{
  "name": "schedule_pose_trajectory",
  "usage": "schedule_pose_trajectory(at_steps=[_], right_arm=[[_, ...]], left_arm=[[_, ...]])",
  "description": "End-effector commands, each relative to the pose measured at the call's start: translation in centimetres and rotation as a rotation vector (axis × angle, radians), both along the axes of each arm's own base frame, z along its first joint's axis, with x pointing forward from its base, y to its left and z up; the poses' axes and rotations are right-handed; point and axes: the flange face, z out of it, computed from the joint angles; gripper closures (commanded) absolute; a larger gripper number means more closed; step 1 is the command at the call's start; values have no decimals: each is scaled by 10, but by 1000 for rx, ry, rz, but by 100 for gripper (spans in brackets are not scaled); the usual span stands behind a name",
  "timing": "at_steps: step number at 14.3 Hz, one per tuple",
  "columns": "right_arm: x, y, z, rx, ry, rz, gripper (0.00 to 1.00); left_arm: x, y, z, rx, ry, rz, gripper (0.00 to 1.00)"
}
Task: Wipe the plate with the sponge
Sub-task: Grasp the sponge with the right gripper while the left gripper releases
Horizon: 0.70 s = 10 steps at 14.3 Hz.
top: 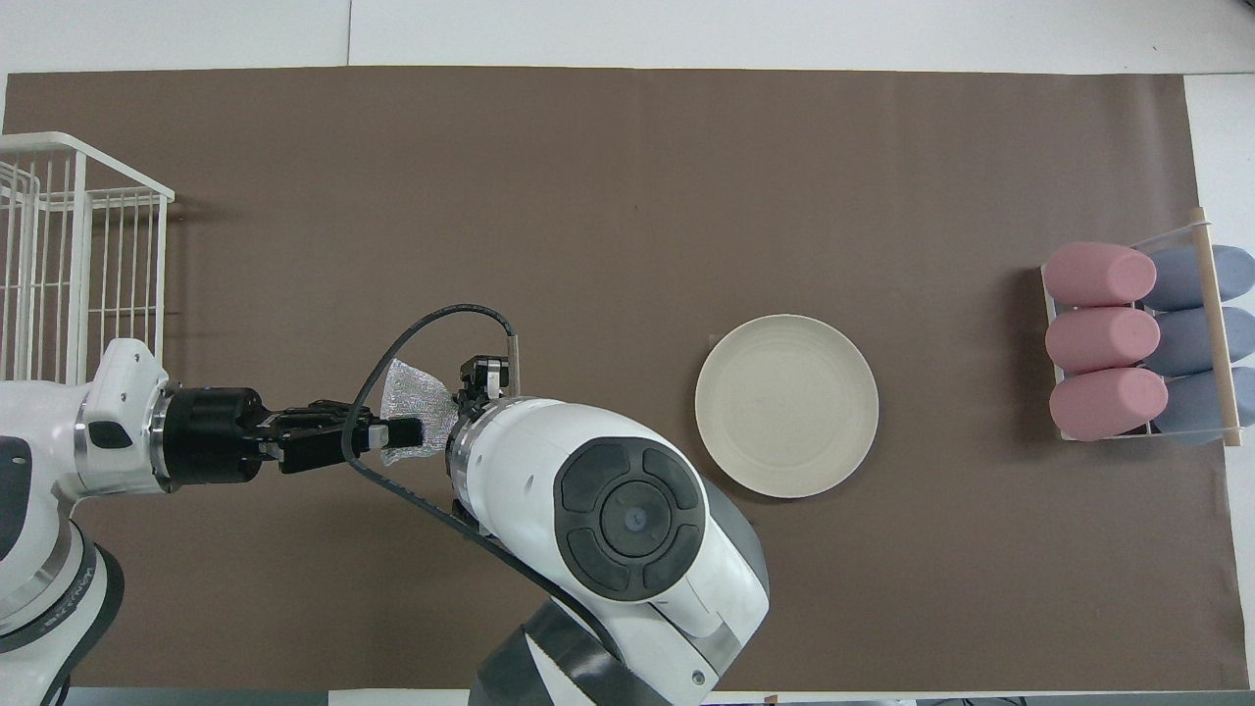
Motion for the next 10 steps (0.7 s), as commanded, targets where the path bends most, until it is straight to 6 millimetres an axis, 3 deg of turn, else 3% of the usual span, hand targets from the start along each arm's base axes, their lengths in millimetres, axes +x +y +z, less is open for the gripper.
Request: schedule_pose_trajectory(at_steps=[1,8,9,10], right_arm=[[-4,-5,1,2,-23,12,100],[-4,-7,0,-8,-16,14,100],[-3,-7,0,-8,-17,13,100],[-2,-8,1,-10,-17,14,100]], left_arm=[[2,0,1,-24,-7,-7,100],[2,0,5,-21,22,-19,100],[2,0,9,-11,71,-11,83],[2,-1,14,17,128,-10,35]])
